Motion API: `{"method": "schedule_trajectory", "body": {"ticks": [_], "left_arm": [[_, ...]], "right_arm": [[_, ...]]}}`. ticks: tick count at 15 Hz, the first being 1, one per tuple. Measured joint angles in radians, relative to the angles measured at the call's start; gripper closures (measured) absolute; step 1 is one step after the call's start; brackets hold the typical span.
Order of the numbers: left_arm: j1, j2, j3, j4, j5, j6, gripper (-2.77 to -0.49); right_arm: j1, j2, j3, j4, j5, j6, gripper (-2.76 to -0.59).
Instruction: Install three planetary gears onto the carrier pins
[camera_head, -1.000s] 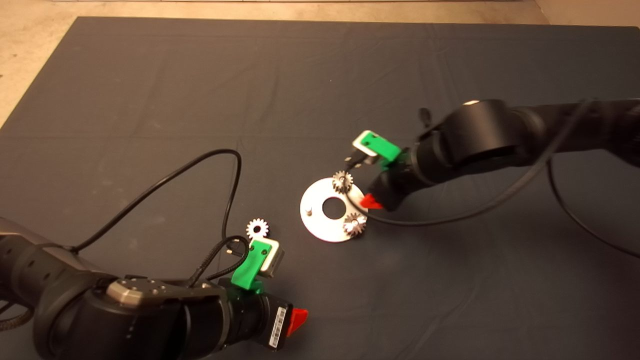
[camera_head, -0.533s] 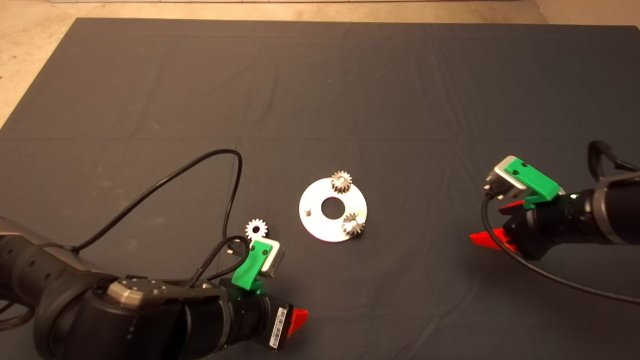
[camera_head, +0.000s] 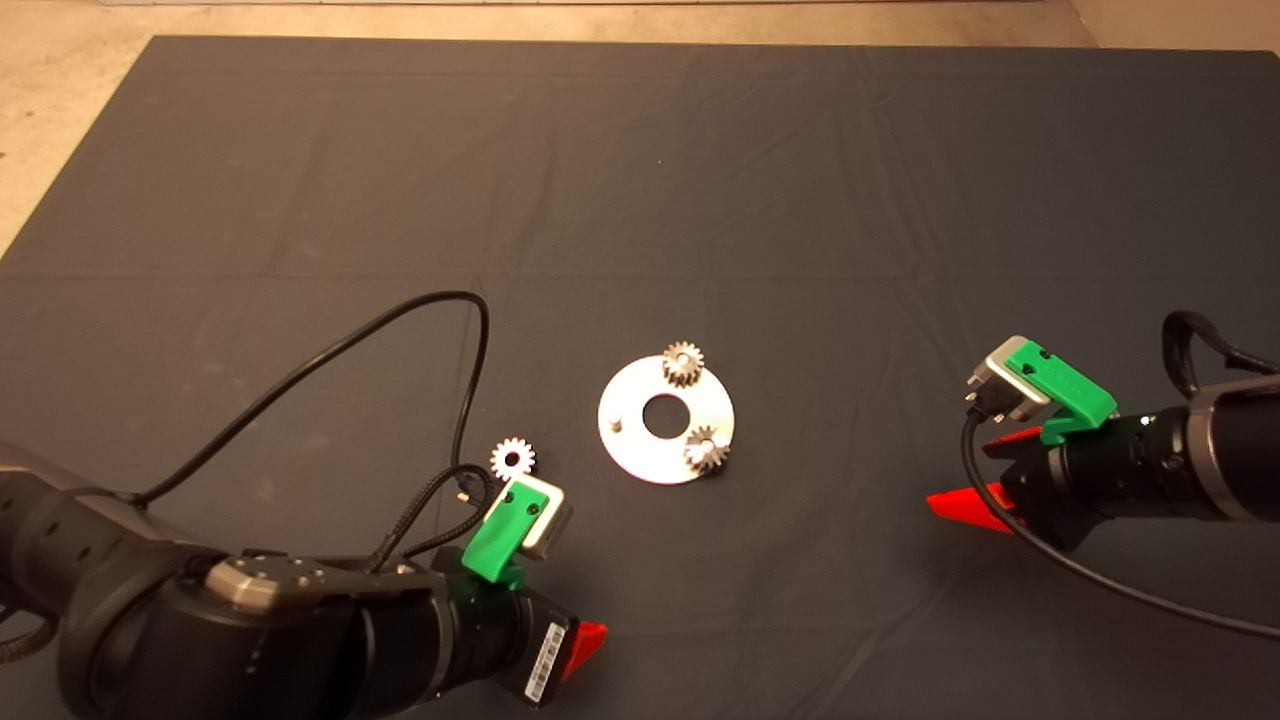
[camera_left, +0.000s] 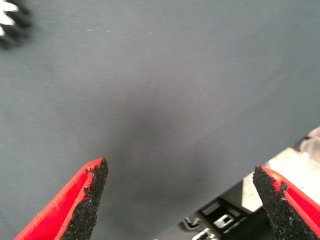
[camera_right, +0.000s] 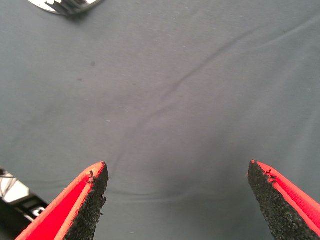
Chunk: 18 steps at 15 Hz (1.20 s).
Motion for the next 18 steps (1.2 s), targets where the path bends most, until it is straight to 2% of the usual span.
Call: {"method": "schedule_trajectory", "body": {"ticks": [2, 3, 4, 6, 8, 11, 14, 15, 17, 18], "left_arm": [[-0.005, -0.027, 0.000, 0.000, 0.001, 0.042, -2.07], [-0.017, -0.040, 0.000, 0.000, 0.001, 0.062, -2.07], [-0.035, -0.051, 0.000, 0.000, 0.001, 0.076, -2.07], [-0.078, -0.066, 0.000, 0.000, 0.001, 0.115, -2.07], [-0.108, -0.083, 0.000, 0.000, -0.001, 0.151, -2.07], [-0.124, -0.148, 0.000, 0.000, 0.000, 0.228, -2.07], [-0.130, -0.205, 0.000, 0.007, 0.001, 0.282, -2.07], [-0.130, -0.217, 0.000, 0.027, 0.001, 0.298, -2.07], [-0.127, -0.232, 0.000, 0.081, 0.001, 0.323, -2.07], [-0.110, -0.234, 0.000, 0.110, 0.001, 0.327, -2.07]], "right_arm": [[0.000, -0.008, 0.004, 0.001, 0.003, 0.007, -2.06], [-0.003, -0.008, 0.006, 0.001, 0.004, 0.008, -2.06], [-0.014, -0.008, 0.006, 0.001, 0.005, 0.010, -2.06], [-0.060, -0.009, 0.010, 0.005, 0.006, 0.010, -2.06], [-0.063, -0.017, 0.011, 0.006, 0.015, 0.010, -2.06], [-0.063, -0.029, 0.011, 0.007, 0.038, 0.010, -2.06], [-0.063, -0.029, 0.012, 0.007, 0.044, 0.011, -2.06], [-0.063, -0.029, 0.012, 0.007, 0.045, 0.011, -2.06], [-0.065, -0.029, 0.012, 0.007, 0.055, 0.011, -2.06], [-0.074, -0.029, 0.012, 0.007, 0.068, 0.011, -2.06]]}}
